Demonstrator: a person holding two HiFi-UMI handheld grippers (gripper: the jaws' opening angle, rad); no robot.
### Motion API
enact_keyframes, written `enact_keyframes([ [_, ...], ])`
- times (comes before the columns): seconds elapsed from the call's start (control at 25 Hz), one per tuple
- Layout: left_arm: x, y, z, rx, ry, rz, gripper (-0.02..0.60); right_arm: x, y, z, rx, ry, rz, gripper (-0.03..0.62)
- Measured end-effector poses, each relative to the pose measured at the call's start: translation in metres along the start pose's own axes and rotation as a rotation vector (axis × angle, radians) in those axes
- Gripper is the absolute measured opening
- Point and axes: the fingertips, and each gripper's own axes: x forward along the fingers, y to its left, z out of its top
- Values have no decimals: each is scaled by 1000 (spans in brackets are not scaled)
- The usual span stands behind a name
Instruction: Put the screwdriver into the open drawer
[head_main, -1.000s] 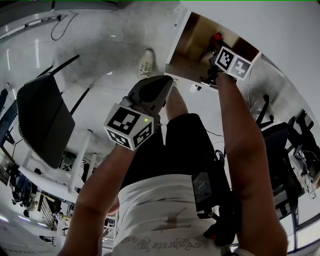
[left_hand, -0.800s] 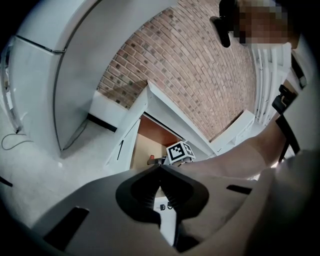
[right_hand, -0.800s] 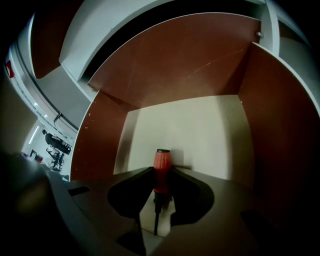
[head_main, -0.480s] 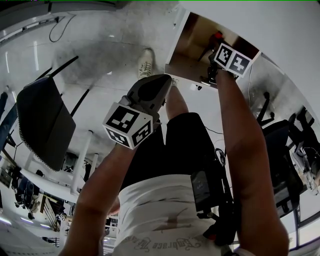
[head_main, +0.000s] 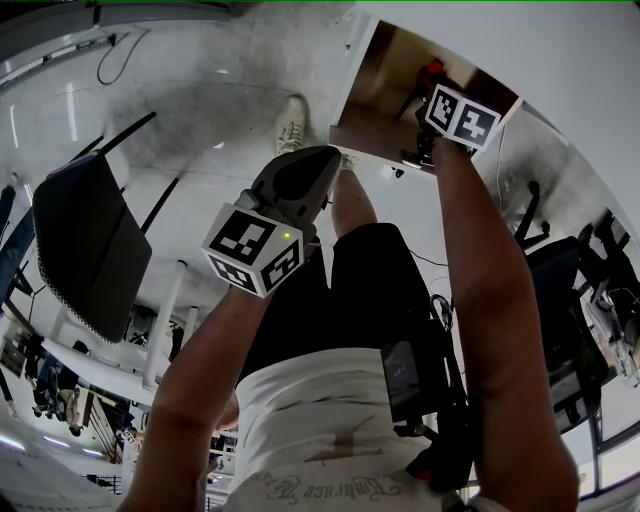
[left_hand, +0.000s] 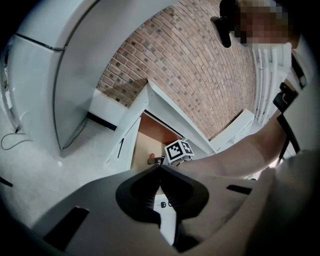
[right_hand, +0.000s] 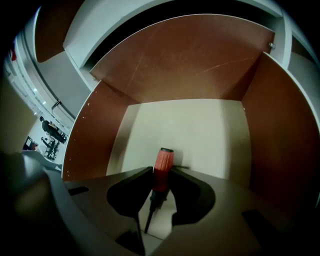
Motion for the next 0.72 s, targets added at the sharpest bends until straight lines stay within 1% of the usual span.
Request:
enact_keyframes([
  [0.32, -2, -3, -4, 5, 10, -6, 20, -1, 1, 0, -16, -7, 27, 129],
  [0.52, -2, -5, -4, 12, 12, -8, 20, -3, -1, -2, -8, -6, 8, 167],
  [0.72, -5, -5, -2, 18, 13, -7, 20, -7, -1, 1, 6, -17, 13, 170],
])
